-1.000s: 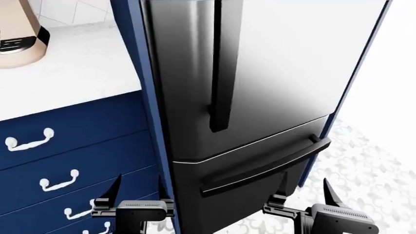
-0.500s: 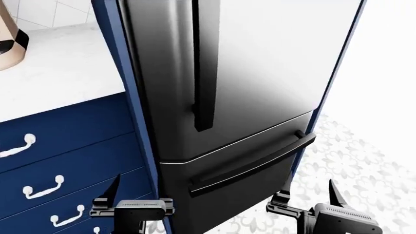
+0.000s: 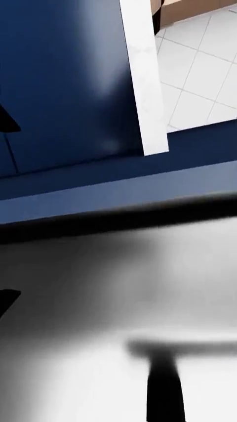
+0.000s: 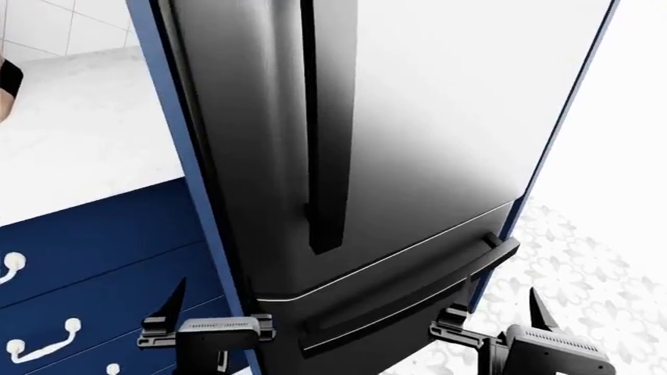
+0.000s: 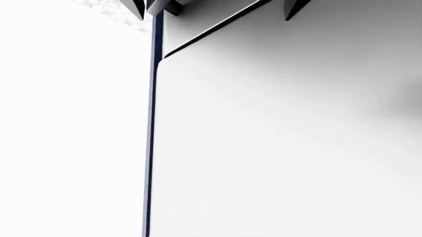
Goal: Open the fridge door
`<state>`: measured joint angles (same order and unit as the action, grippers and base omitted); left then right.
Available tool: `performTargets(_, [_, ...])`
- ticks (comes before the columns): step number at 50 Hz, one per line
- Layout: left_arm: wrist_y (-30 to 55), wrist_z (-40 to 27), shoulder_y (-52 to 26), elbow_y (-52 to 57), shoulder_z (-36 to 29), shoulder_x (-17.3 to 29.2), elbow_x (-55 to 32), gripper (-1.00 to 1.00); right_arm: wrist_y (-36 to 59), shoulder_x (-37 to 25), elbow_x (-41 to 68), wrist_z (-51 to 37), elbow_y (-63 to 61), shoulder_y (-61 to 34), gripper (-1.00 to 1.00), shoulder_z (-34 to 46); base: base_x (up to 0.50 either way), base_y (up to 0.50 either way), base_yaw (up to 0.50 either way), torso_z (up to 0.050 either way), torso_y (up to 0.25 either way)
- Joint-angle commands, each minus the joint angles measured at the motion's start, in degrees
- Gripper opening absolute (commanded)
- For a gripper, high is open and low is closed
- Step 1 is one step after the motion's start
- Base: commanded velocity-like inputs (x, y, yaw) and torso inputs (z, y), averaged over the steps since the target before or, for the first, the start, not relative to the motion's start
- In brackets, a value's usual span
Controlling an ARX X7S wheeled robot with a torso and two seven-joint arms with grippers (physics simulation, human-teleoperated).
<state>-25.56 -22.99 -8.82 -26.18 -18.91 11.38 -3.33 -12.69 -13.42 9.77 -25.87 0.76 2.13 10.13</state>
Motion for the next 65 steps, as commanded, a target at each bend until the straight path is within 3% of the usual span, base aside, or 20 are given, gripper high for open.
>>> performTargets(1, [2.7,-0.1,1.3,4.1,2.4,-0.6,-0.3,1.00,-0.1,1.0,-1.2,1.0,-0.3,0.2,1.00,-1.4,0.00,0.00,0.00,0.000,0.000])
performTargets(7, [4.9,-0.7,2.9,8.3,3.0,0.1,-1.2,1.00,0.1,0.8,-1.0,0.9,-0.5,0.3,1.00,-1.2,0.00,0.00,0.00,0.000,0.000])
performTargets(12, [10.9,-1.6,6.9,20.6,4.5,2.3,-4.0,1.00,0.0,0.7,-0.8,0.8,-0.4,0.4,1.00,-1.1,0.00,0.00,0.00,0.000,0.000])
performTargets(24, [19.3,-3.1,6.5,32.0,8.4,5.7,-9.9,1.00,1.5,0.2,-0.8,0.1,-2.5,0.7,1.00,-1.0,0.00,0.00,0.00,0.000,0.000])
performTargets(41, [25.3,-4.6,2.6,29.7,9.2,6.0,-11.6,1.00,1.4,0.0,-0.6,0.0,-1.6,0.1,1.00,-0.3,0.00,0.00,0.00,0.000,0.000])
performTargets(52, [26.2,-5.1,3.1,31.5,9.5,6.7,-12.0,1.00,2.3,-0.3,-0.4,-0.4,-2.6,0.2,1.00,0.0,0.00,0.00,0.00,0.000,0.000])
performTargets(54, [29.9,-6.1,2.7,35.4,10.0,7.6,-12.9,1.00,2.4,-0.4,-0.6,-0.5,-3.0,0.2,1.00,0.1,0.00,0.00,0.00,0.000,0.000])
performTargets(56, [27.0,-5.5,3.0,32.9,9.8,7.1,-12.2,1.00,2.6,-0.6,-0.6,-0.5,-3.6,0.3,1.00,0.2,0.00,0.00,0.00,0.000,0.000])
performTargets(65, [27.3,-5.6,3.1,34.1,9.6,8.0,-11.8,1.00,11.4,-1.6,0.3,-0.8,-11.7,-0.4,1.00,1.7,0.00,0.00,0.00,0.000,0.000])
